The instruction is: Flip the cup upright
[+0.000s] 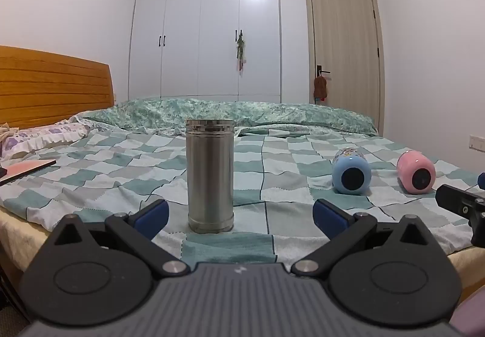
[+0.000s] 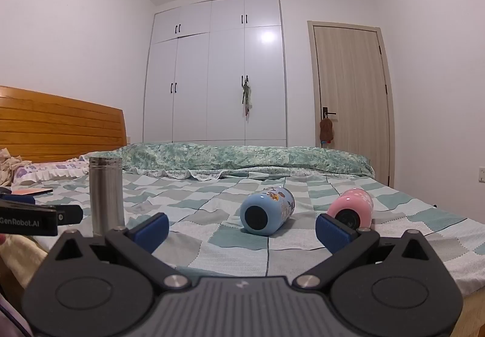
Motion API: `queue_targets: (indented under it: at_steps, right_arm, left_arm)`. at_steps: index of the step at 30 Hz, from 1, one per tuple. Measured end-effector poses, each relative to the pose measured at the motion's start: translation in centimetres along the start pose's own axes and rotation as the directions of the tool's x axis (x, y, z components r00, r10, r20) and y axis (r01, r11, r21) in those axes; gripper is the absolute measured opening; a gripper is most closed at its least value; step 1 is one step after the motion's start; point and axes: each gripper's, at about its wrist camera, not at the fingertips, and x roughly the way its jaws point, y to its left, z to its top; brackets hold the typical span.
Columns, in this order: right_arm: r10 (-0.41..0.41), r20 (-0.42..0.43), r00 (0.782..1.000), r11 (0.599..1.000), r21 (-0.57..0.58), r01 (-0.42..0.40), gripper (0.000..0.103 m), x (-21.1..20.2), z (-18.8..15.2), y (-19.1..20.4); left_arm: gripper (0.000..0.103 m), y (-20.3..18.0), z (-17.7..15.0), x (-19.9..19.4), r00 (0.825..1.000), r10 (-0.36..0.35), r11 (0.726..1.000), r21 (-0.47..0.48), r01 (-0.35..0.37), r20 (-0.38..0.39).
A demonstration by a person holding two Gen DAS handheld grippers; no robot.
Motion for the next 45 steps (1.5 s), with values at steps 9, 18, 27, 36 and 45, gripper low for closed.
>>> queue_targets:
  at_steps: [9,18,27,36,45]
  right_arm:
    - [0.0,0.001,1.0,1.0,0.001,0.0,0.103,-0.02,0.03,0.02]
    - [0.0,0.002,1.0,1.0,0.001,0.0,0.103,-0.03,0.03,0.02]
    - [0.0,0.003,1.0,1.0,0.001,0.0,0.103,-0.04,0.0,0.01]
    - [0.0,0.003,1.0,1.0,0.001,0.0,0.103,-0.06,0.0,0.0]
    - [0.0,0.003,1.0,1.0,0.001,0.0,0.103,-0.05,-0.02,0.04]
  left_arm:
    - [0.103,0.16,-0.03,-0.18,1.0,-0.01,1.0,-0.007,0.01,0.011]
    - [0.103,0.05,-0.03,-0.02,1.0,-0.017,1.0,-0.014,0.017,0.0]
    - [0.103,0.04,0.06,-0.07,1.0,-0.022,1.0,-0.016,0.023,0.003]
    - [0.103,0.08,0.06,-0.09,1.0,-0.023,1.0,-0.016,0.023,0.003]
    - [0.103,0.08,0.07,-0.1,1.0,-0.023,1.0,-0.017,0.024,0.003]
